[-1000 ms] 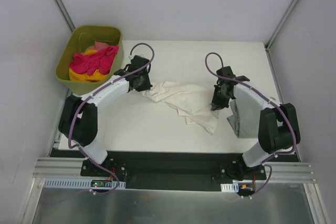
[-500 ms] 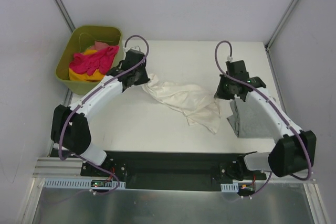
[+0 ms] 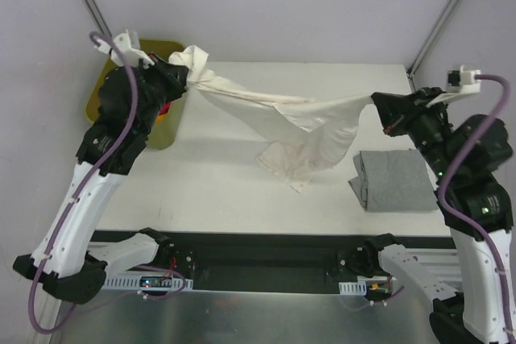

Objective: Fold and stack the t-shirts
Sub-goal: Flatten the tshirt out

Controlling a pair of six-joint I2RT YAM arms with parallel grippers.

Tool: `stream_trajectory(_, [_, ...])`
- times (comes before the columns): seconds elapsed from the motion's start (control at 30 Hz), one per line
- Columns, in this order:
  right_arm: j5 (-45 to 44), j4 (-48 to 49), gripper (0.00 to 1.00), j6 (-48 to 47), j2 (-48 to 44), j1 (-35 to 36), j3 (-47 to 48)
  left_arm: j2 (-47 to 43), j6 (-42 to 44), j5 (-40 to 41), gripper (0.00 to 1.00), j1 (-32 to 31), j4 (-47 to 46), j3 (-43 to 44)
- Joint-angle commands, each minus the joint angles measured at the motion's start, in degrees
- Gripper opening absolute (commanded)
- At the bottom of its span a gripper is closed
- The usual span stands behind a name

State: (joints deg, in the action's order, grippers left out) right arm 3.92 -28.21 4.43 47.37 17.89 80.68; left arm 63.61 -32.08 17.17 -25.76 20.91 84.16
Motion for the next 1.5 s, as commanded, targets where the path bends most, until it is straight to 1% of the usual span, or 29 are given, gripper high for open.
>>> stream_trajectory(0.0, [2.2,6.1,0.01,-3.2,-1.6,0.1,7.6,-6.8,2.5,2.7,0.00,0.6,-2.1,3.5])
stream_trajectory(0.17, [5.7,6.4,0.01,-4.1,1.7,0.2,15.1,-9.8,4.2,0.8,0.00,0.6,-4.9,6.0])
stream_trajectory(0.27, [4.7,6.7,0.01,-5.5,4.2,0.1,19.0,-8.8,5.4,1.3,0.00,0.7,-5.5,8.1])
stream_trajectory(0.33, [2.1,7.2,0.01,-6.7,5.7,0.1,21.2,-7.5,6.1,2.7,0.00,0.6,-5.7,10.3])
stream_trajectory(0.5, [-7.6,7.8,0.01,-11.1,13.6,0.0,25.6,0.8,9.7,9.1,0.00,0.6,-6.0,16.1])
stream_trajectory(0.53, [-8.2,7.9,0.01,-11.9,15.0,0.0,26.4,2.5,10.5,9.9,0.00,0.6,-6.1,18.7])
stream_trajectory(0.6, [-10.8,8.4,0.01,-13.2,19.7,-0.6,28.5,8.5,12.9,12.9,0.00,0.7,-6.2,21.6])
stream_trajectory(0.7, [-12.9,11.1,0.01,-13.9,27.7,-3.2,32.2,19.1,16.6,15.8,0.00,1.7,-6.1,30.2])
stream_trajectory(0.73, [-13.0,13.2,0.01,-13.7,30.0,-4.2,34.1,22.0,17.3,15.8,0.00,2.6,-6.1,36.3])
stream_trajectory(0.77, [-13.2,14.6,0.01,-13.6,34.8,-6.3,35.8,28.3,18.9,15.5,0.00,3.2,-6.0,39.9])
stream_trajectory(0.8, [-13.7,16.0,0.01,-13.3,37.2,-7.2,40.5,31.4,19.5,14.7,0.00,3.7,-6.0,43.8])
stream_trajectory(0.83, [-13.3,17.8,0.01,-12.0,39.5,-8.0,43.2,34.4,20.1,13.9,0.00,4.1,-5.9,52.5])
stream_trajectory(0.87, [-12.7,18.8,0.01,-11.3,42.1,-9.4,45.9,40.1,21.7,12.2,0.00,4.7,-6.0,56.8])
stream_trajectory(0.9, [-10.5,19.9,0.01,-10.5,45.4,-10.0,51.0,42.7,21.9,8.6,0.00,5.2,-6.1,61.1])
stream_trajectory(0.93, [-9.4,22.6,0.01,-9.7,46.9,-10.2,52.7,44.6,21.5,5.7,0.00,5.6,-6.7,67.7])
stream_trajectory(0.97, [-8.4,24.0,0.01,-9.7,47.6,-10.4,54.3,46.1,20.2,3.1,0.00,6.5,-8.4,68.6])
stream_trajectory(1.0, [-7.4,25.5,0.01,-9.4,47.9,-10.4,55.0,45.6,18.9,1.5,0.00,6.9,-10.1,68.1])
stream_trajectory(1.03, [-7.1,27.8,0.01,-9.4,47.4,-10.4,54.7,44.5,17.8,-0.9,0.00,7.3,-12.5,64.3])
stream_trajectory(1.07, [-7.1,27.9,0.01,-10.2,46.7,-10.4,54.1,41.9,16.8,-1.5,0.00,7.5,-16.8,61.7])
stream_trajectory(1.1, [-8.5,29.5,0.01,-10.7,45.8,-10.4,53.4,40.6,16.4,-1.4,0.02,7.6,-18.4,59.4])
stream_trajectory(1.2, [-10.8,28.9,0.01,-14.4,39.5,-10.9,44.0,35.7,14.8,0.4,0.12,7.6,-18.5,49.8])
stream_trajectory(1.23, [-11.3,28.5,0.01,-15.1,34.3,-11.4,39.9,31.7,12.7,2.1,0.13,7.6,-18.5,40.7])
stream_trajectory(1.27, [-12.3,26.9,0.01,-16.6,31.5,-11.6,30.2,29.4,11.3,2.5,0.15,7.6,-18.5,35.2])
stream_trajectory(1.3, [-13.4,25.6,0.01,-17.3,28.9,-11.7,25.3,26.9,9.5,2.8,0.18,7.5,-18.4,29.2])
stream_trajectory(1.33, [-14.4,21.7,0.01,-17.7,25.9,-12.5,20.8,21.8,5.7,2.9,0.23,7.6,-18.4,17.0])
stream_trajectory(1.37, [-16.3,18.1,0.01,-18.1,21.2,-12.7,11.8,19.2,3.4,2.3,0.33,7.5,-18.4,10.7])
stream_trajectory(1.4, [-19.1,15.1,0.01,-16.1,18.7,-12.8,7.5,16.7,0.9,1.1,0.59,7.5,-17.8,4.6])
stream_trajectory(1.43, [-21.9,10.6,0.01,-14.8,16.5,-13.2,2.2,11.9,-3.4,-0.5,0.68,7.5,-17.7,-6.6])
stream_trajectory(1.47, [-25.9,7.7,0.01,-13.2,12.7,-13.4,-5.3,9.8,-5.3,-3.3,0.76,7.3,-17.4,-11.5])
